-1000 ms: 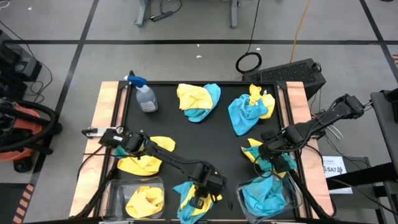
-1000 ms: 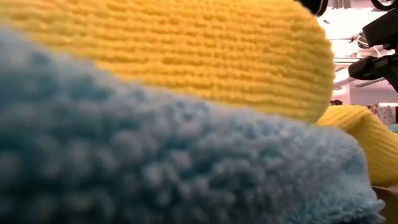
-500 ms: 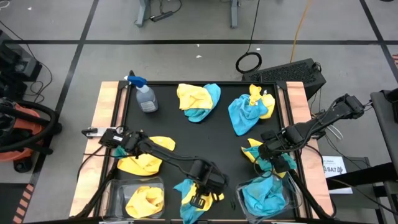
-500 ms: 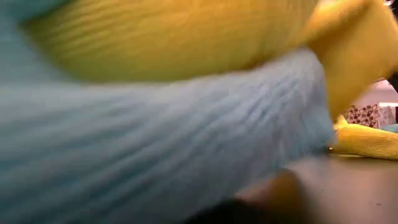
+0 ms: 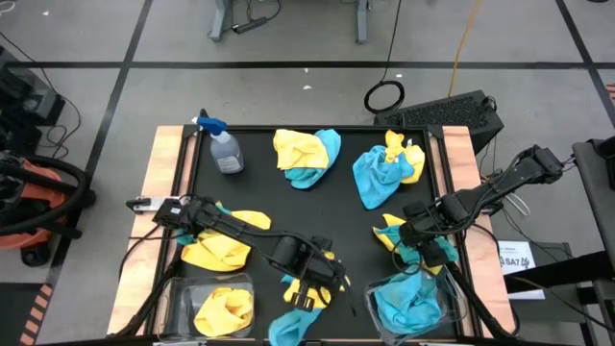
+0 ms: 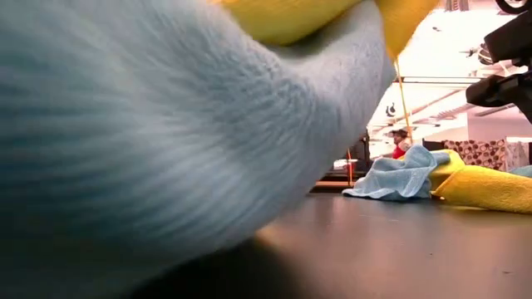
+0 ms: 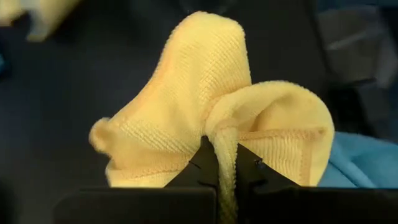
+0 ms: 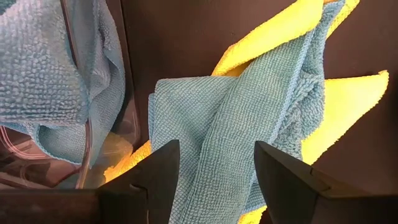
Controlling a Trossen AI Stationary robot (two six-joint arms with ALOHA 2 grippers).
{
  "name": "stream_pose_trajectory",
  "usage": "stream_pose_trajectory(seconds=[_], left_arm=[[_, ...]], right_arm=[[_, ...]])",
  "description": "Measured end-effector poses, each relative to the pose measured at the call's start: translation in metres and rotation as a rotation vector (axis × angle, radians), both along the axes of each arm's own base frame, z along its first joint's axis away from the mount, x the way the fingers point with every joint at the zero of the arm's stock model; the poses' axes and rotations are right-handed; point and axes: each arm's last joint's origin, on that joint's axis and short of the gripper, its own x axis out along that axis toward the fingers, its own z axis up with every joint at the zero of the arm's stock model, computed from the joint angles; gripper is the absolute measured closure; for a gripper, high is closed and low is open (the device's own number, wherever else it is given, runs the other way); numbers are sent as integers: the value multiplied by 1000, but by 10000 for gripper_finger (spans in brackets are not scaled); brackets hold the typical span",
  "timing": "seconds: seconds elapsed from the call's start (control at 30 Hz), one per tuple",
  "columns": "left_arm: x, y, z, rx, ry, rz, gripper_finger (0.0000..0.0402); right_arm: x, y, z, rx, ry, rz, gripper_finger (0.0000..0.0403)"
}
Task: Sort microfiber towel by color & place in baskets
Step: Put the yellow towel into the left transparent bin
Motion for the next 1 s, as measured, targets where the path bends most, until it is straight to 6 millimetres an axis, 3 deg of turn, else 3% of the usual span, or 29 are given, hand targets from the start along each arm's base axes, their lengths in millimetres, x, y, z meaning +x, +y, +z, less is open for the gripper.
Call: stream_pose_trajectory(seconds=[0.27, 0.5, 0.83, 1.0], left_arm=[[-11, 6, 12, 172, -36, 82, 393], [-13, 0, 0, 122, 47, 74, 384], [-6, -9, -19, 157, 60, 68, 257], [-4, -9, -21, 162, 61, 68, 234]], right_arm=[[0, 0, 0, 1, -1, 0, 204], [0, 0, 0, 2, -2, 0, 204], [1, 0, 0, 3, -6, 0, 204], [1, 0, 0, 6, -3, -16, 204]])
